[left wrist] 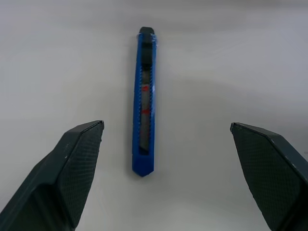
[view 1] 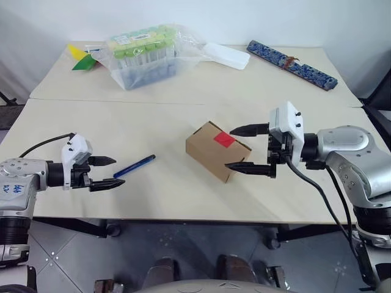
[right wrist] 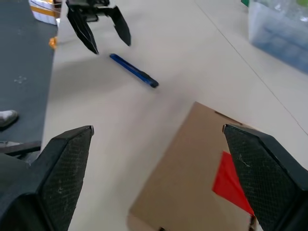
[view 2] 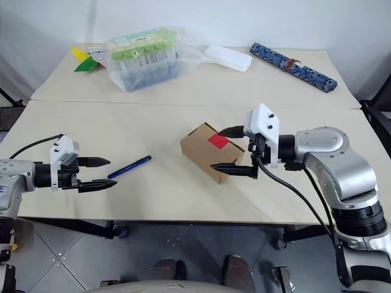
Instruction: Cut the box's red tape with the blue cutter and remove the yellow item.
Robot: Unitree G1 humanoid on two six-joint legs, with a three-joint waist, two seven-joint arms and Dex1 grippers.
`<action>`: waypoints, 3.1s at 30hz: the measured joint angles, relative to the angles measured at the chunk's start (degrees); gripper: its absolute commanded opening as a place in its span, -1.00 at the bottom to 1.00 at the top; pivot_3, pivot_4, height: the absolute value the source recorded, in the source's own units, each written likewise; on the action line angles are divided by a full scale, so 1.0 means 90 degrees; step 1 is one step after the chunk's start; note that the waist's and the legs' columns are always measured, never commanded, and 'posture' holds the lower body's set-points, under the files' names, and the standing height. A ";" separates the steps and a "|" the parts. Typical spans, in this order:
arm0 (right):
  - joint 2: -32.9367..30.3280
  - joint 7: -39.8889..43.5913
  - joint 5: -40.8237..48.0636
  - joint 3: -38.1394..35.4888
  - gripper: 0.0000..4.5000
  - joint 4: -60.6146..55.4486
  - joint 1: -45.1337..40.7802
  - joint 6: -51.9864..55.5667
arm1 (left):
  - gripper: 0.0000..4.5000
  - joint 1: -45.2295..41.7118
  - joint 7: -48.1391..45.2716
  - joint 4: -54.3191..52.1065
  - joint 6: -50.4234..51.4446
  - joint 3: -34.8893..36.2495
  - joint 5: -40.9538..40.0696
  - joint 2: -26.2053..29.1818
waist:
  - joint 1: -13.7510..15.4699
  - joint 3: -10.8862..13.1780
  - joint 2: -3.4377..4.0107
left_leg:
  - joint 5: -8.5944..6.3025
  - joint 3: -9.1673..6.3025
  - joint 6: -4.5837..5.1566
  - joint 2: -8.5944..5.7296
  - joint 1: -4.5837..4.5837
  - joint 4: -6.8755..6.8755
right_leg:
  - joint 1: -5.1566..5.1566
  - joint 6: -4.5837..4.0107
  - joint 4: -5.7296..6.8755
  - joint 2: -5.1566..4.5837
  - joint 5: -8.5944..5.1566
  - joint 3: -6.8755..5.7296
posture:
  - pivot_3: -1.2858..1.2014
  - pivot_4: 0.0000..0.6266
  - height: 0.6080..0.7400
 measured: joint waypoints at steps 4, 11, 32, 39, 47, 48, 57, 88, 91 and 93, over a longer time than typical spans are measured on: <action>0.0096 -0.0094 0.0105 0.0078 1.00 -0.0273 0.0011 0.0082 | 0.99 -0.0376 0.0110 0.0651 -0.0294 -0.0293 0.0201 -0.0145 | 0.0002 -0.0001 -0.0002 | -0.0001 0.0015 0.0002 -0.0001 -0.0002 0.0000 | -0.0001 0.0000 0.0000 0.0000 0.0000 -0.0001 | 0.03 -0.52 1.00; 0.0129 -0.0242 0.0176 0.0116 1.00 -0.0398 0.0014 0.0199 | 0.99 -0.0660 0.0102 0.1231 -0.0756 -0.0522 0.0340 -0.0157 | -0.0001 -0.0001 -0.0002 | -0.0002 0.0040 0.0003 0.0000 0.0000 -0.0001 | -0.0002 0.0000 0.0000 0.0000 0.0000 0.0000 | 0.03 -0.52 1.00; 0.0132 -0.0299 0.0229 0.0127 1.00 -0.0442 0.0018 0.0205 | -0.80 -0.0948 -0.0076 0.1576 -0.1221 -0.0807 0.0585 -0.0189 | -0.0001 -0.0001 -0.0002 | -0.0004 0.0048 0.0006 0.0000 0.0004 -0.0001 | -0.0002 0.0000 0.0000 -0.0001 0.0000 0.0006 | 0.03 -0.52 1.00; -0.0005 -0.0298 0.0233 0.0126 1.00 -0.0467 0.0018 0.0219 | -0.80 -0.0883 -0.0218 0.1540 -0.1467 -0.0818 0.0580 -0.0186 | -0.0002 -0.0001 -0.0002 | -0.0004 0.0048 0.0006 0.0000 0.0004 -0.0001 | -0.0002 0.0000 -0.0001 -0.0001 0.0000 0.0007 | 0.03 -0.52 1.00; -0.0239 -0.0616 0.0421 0.0131 1.00 -0.1162 0.0101 0.0855 | -0.80 -0.0155 -0.0586 0.0353 -0.2049 -0.0808 0.0428 -0.0152 | -0.0002 -0.0001 -0.0002 | -0.0005 0.0042 0.0007 0.0005 -0.0001 -0.0003 | -0.0006 0.0000 -0.0005 -0.0003 0.0000 0.0008 | 0.03 -0.52 1.00; -0.0309 -0.0686 0.0452 0.0144 1.00 -0.1256 0.0121 0.1011 | -0.80 -0.0099 -0.0599 0.0187 -0.2133 -0.0806 0.0414 -0.0158 | -0.0002 -0.0001 -0.0002 | -0.0006 0.0035 0.0008 0.0005 0.0000 -0.0003 | -0.0006 0.0000 -0.0005 -0.0004 0.0000 0.0010 | 0.03 -0.52 1.00; -0.0522 -0.1152 -0.0340 0.1944 -0.18 -0.1992 0.0093 0.1642 | -0.80 0.0070 -0.0581 -0.0971 -0.2645 -0.1371 0.0508 -0.0474 | -0.0003 -0.0001 -0.0002 | -0.0008 0.0001 0.0011 0.0001 0.0000 -0.0003 | -0.0007 0.0000 -0.0008 -0.0003 0.0000 0.0016 | 0.03 -0.52 1.00; 0.1011 -0.0780 -0.3637 0.4392 -1.00 -0.0593 -0.0177 -0.0847 | -0.80 0.0494 -0.0504 -0.2191 -0.1468 -0.1750 0.0676 -0.0156 | -0.0018 -0.0001 -0.0001 | -0.0008 0.0005 0.0011 0.0002 0.0001 -0.0004 | -0.0012 0.0000 -0.0005 0.0000 0.0000 0.0020 | 0.03 -0.52 1.00; 0.1075 -0.0715 -0.3776 0.4433 -1.00 -0.0541 -0.0161 -0.1022 | -0.80 0.0505 -0.0504 -0.2197 -0.1427 -0.1743 0.0675 -0.0156 | -0.0019 -0.0001 -0.0001 | -0.0008 0.0005 0.0011 0.0002 0.0005 -0.0004 | -0.0008 0.0000 -0.0005 0.0001 0.0000 0.0020 | 0.03 -0.52 1.00; 0.1125 -0.0674 -0.3864 0.4432 -1.00 -0.0480 -0.0158 -0.1115 | -0.80 0.0517 -0.0504 -0.2196 -0.1419 -0.1737 0.0675 -0.0148 | -0.0019 -0.0002 0.0000 | -0.0008 0.0005 0.0011 0.0002 0.0010 -0.0004 | -0.0004 0.0000 -0.0005 0.0001 0.0000 0.0020 | 0.03 -0.52 1.00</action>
